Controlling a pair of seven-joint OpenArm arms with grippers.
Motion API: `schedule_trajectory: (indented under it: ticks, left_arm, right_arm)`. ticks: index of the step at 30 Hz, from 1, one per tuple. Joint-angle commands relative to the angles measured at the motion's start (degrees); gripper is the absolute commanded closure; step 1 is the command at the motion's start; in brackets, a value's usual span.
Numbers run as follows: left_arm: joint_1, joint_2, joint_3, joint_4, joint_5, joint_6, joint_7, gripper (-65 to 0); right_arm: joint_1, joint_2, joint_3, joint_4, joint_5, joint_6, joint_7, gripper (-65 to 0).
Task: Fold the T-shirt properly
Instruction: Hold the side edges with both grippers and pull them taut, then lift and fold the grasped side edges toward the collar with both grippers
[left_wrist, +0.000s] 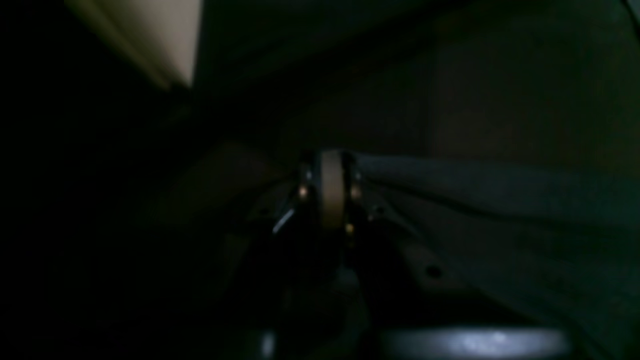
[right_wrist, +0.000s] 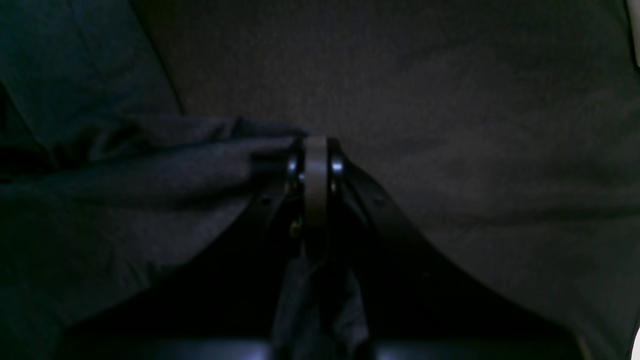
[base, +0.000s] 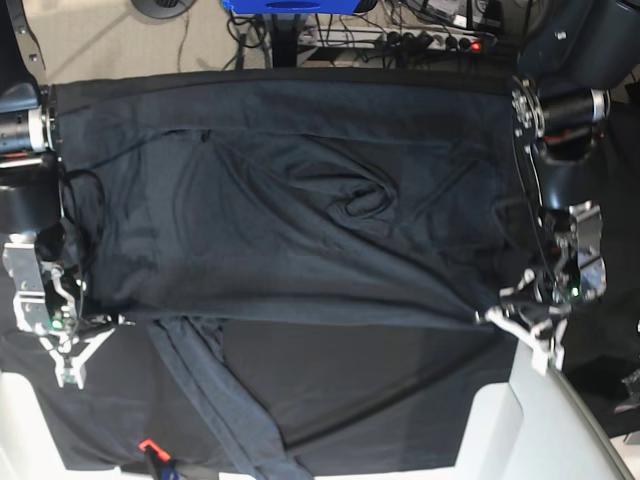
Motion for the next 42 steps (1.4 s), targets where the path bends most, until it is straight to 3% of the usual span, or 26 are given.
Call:
schedule_trajectory:
  ticks: [1,11,20,23,29,42]
  left_arm:
    - [-1.1,-0.8,-0.1,1.8,-0.7,0.0,-1.1,0.0]
    - [4.6,0.4,-0.1,12.3,-0.8,0.0,8.1,0.0]
    - [9.7,0.3,-0.1,18.6,-2.5,-0.6,13.2,0.0]
    - [11.7,0.1,-0.1,20.0,-4.5,-2.3,13.3,0.0]
    - [14.1,-0.3,-0.1,22.1,-3.8,-2.4,14.8,0.0]
    - [18.0,-1.9,-0.1,28.7,-3.9,-2.5,17.5,0.0]
  right_arm:
    - [1.4,0.7,0.2,1.0,-0.3,-0.1,0.7,0.0]
    - [0.2,0.9,0.4,1.5,-0.3,-0.1,-3.0,0.0]
    - [-6.3,1.0,0.7,13.6,-0.2,-0.6,-9.1,0.0]
    - [-8.7,1.0,1.3,17.1,-0.2,-0.6,-11.0,0.0]
    - [-13.5,0.9,8.9,22.2,-0.2,-0.6,-13.5,0.0]
    - [-20.3,1.0,9.3,32.5,-0.2,-0.6,-18.1,0.0]
